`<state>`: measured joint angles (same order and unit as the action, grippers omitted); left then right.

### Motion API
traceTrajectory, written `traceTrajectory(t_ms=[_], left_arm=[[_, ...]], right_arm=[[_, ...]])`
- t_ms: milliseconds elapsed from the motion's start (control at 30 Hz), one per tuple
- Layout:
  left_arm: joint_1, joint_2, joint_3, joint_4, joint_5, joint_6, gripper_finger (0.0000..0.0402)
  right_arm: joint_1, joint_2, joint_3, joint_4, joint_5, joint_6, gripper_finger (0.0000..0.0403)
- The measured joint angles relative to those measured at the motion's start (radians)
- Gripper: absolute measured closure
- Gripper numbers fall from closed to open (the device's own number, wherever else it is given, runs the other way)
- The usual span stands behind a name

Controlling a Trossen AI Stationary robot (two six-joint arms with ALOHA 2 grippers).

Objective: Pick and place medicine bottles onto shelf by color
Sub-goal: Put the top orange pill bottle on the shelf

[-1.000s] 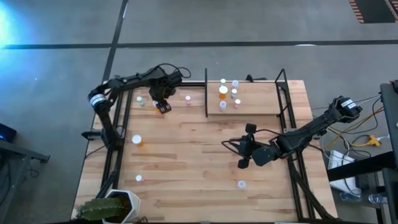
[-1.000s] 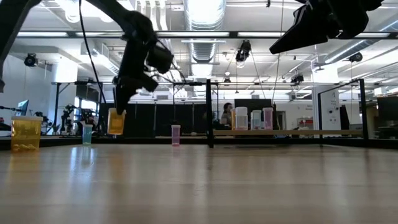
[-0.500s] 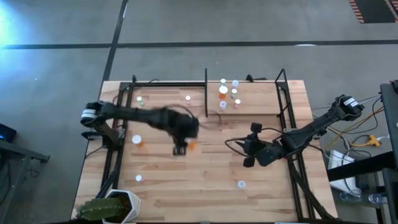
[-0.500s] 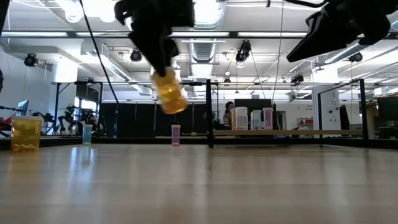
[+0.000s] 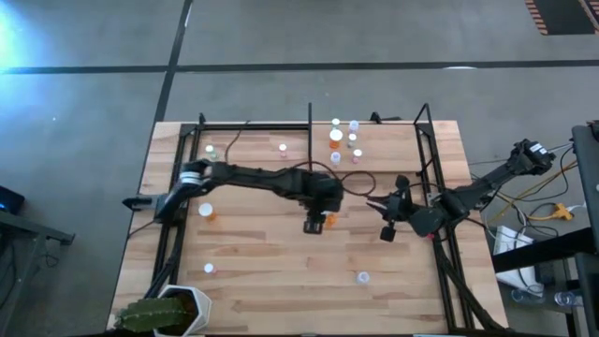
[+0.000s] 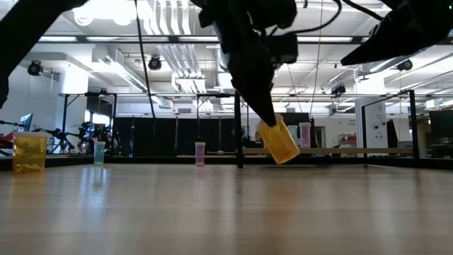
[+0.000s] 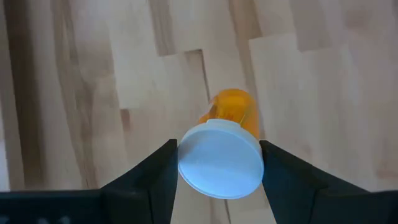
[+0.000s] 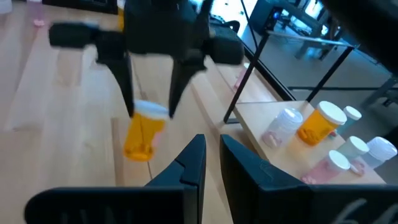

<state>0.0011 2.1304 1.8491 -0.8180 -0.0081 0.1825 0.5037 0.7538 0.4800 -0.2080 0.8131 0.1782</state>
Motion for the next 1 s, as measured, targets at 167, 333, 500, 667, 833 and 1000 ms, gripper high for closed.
traceTrajectory(t_ms=[167,333,500,667,833,1000], left_arm=[[0.008,0.046,0.046,-0.022,0.004,0.008,0.0224],[0.012,0.05,0.043,-0.028,0.004,0.006,0.0214],[0.012,0.05,0.043,-0.027,0.004,-0.003,0.0174],[0.012,0.043,0.047,-0.043,-0.012,-0.015,0.0136],[0.009,-0.03,0.054,-0.054,-0.027,-0.01,0.0127],[-0.001,-0.156,-0.034,-0.021,-0.024,0.011,0.0148]], right_arm=[[0.0,-0.022,-0.017,0.011,-0.001,-0.005,0.0365],[0.0,-0.015,-0.017,0.015,-0.001,-0.004,0.0365],[0.0,-0.011,-0.017,0.035,-0.002,-0.004,0.0365],[0.0,-0.003,-0.017,0.035,-0.053,-0.008,0.0365],[-0.008,0.028,-0.017,0.083,-0.056,-0.025,0.0365],[-0.03,0.105,-0.017,0.171,-0.057,-0.033,0.0358]])
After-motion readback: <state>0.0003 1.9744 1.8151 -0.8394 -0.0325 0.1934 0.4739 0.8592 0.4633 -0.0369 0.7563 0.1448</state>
